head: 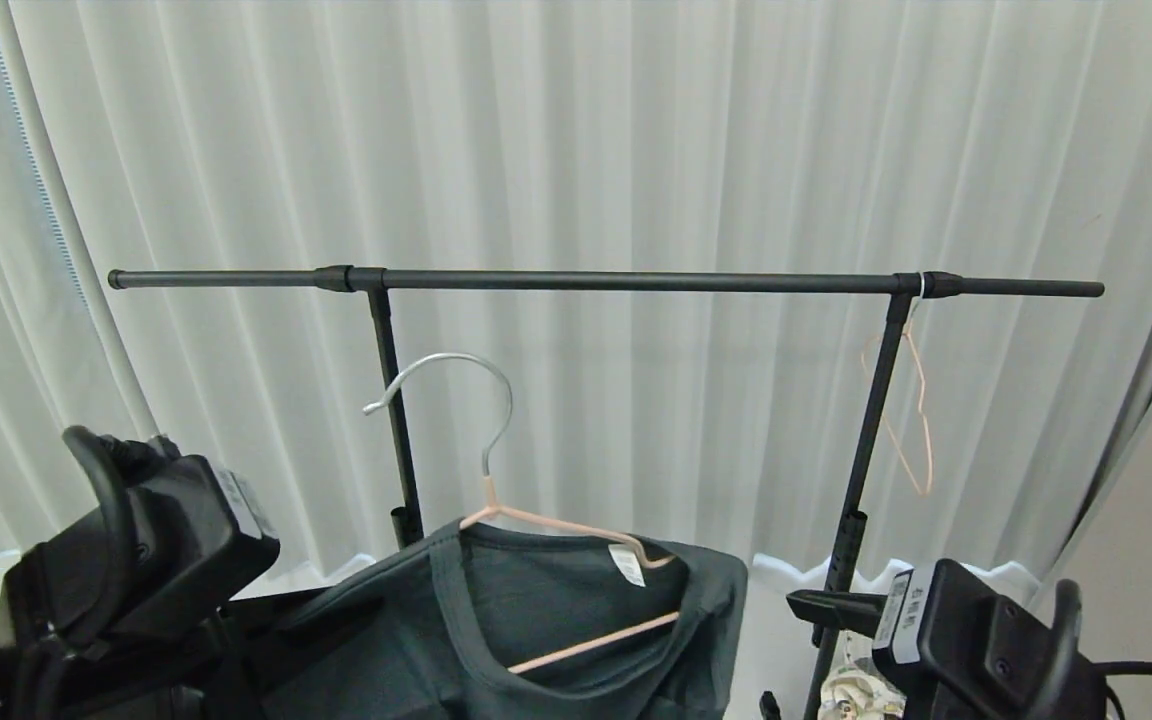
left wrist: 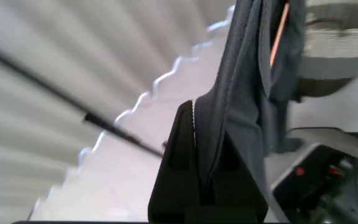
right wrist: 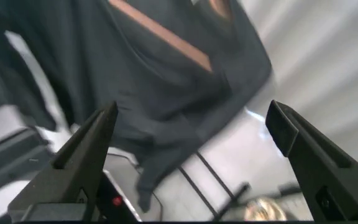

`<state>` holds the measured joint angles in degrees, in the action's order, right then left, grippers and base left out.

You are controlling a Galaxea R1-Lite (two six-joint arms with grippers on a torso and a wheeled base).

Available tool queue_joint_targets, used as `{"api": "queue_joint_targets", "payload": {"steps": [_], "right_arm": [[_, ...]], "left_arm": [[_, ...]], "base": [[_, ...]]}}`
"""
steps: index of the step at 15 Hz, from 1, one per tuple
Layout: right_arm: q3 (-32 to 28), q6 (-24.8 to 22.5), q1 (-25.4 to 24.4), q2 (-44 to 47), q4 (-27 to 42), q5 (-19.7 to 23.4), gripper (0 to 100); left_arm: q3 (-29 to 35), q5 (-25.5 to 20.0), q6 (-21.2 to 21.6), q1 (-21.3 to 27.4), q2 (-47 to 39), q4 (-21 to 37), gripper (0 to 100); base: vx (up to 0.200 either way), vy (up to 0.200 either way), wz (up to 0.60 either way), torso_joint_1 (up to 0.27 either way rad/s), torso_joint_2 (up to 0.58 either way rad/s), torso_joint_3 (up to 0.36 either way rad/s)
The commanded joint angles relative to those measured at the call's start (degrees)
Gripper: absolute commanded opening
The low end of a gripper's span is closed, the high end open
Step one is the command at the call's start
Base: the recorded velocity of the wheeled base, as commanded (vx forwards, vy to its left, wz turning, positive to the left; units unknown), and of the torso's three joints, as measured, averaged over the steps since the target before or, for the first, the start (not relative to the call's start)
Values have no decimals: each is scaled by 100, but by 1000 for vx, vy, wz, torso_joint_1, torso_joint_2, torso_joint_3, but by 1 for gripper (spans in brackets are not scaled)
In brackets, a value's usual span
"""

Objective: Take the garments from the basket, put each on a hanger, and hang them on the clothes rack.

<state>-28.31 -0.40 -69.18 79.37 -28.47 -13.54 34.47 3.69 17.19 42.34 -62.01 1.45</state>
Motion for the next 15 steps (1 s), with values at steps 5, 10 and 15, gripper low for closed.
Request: {"api": "queue_joint_targets", "payload": {"steps": [5, 10, 15], "right_arm": [[-1379, -1014, 748, 175, 1273, 1609, 100], [-2038, -1234, 783, 614, 2108, 2040, 100], [-2750, -1225, 555, 1221, 2609, 2119, 100]], "left_arm": [[-661, -554, 610, 117, 111, -892, 0], [-644, -932, 1146, 126, 146, -910, 0], [-609, -932, 1243, 213, 154, -910, 0]], "base": [[0, 0, 0, 0, 0, 0], [0, 0, 0, 0, 0, 0], [0, 0, 0, 0, 0, 0]]}}
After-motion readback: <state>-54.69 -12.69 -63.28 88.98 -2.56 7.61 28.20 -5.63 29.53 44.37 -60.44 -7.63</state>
